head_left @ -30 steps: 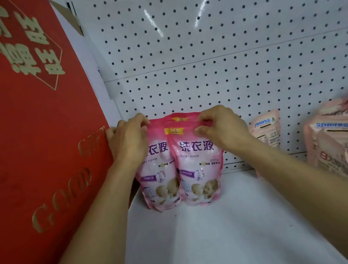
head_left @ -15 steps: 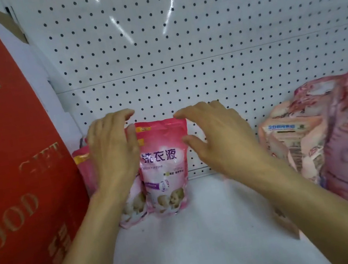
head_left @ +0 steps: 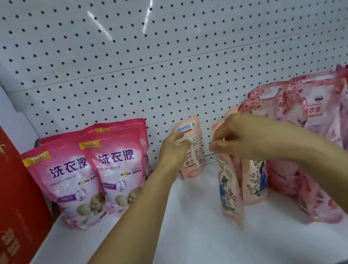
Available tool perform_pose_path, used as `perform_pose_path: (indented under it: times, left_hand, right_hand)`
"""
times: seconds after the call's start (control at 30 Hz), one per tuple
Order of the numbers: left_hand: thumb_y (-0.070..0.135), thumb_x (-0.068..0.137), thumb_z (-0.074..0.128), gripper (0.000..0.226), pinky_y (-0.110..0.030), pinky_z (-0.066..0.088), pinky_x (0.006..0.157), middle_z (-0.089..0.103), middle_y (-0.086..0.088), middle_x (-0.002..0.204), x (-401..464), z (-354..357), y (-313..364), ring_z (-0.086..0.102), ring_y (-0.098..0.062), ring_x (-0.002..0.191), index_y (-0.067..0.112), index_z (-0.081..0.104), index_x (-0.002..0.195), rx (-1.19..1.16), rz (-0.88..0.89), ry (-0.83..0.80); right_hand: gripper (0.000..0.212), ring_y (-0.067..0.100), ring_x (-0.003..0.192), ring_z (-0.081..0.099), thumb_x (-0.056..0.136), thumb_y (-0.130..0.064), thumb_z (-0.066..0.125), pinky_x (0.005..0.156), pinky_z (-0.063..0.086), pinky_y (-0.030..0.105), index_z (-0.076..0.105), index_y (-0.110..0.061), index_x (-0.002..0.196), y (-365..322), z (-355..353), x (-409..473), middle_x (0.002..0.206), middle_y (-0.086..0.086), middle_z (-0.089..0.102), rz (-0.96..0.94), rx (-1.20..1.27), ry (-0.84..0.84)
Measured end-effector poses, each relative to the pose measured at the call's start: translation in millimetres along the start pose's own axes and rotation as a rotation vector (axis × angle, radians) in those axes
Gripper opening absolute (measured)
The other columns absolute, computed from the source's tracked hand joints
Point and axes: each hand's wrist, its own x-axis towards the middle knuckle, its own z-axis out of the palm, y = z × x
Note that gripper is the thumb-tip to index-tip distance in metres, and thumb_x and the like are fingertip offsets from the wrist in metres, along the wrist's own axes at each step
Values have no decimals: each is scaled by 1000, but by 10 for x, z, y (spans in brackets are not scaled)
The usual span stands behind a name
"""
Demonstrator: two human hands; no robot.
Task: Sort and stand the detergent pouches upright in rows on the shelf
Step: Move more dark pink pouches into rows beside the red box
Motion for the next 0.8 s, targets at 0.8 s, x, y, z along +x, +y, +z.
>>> perform_pose_path:
  times: [0.8]
  left_hand:
    - [4, 89, 68, 29, -52, 61, 77, 76, -1, 106, -1503, -480, -495, 72, -28, 100, 17, 67, 115, -165, -59, 262]
  right_hand:
    - [40, 3, 89, 72, 80, -1, 75, 80, 60, 32, 63, -36, 95, 94, 1135, -672, 98, -12, 75, 44, 1081, -9]
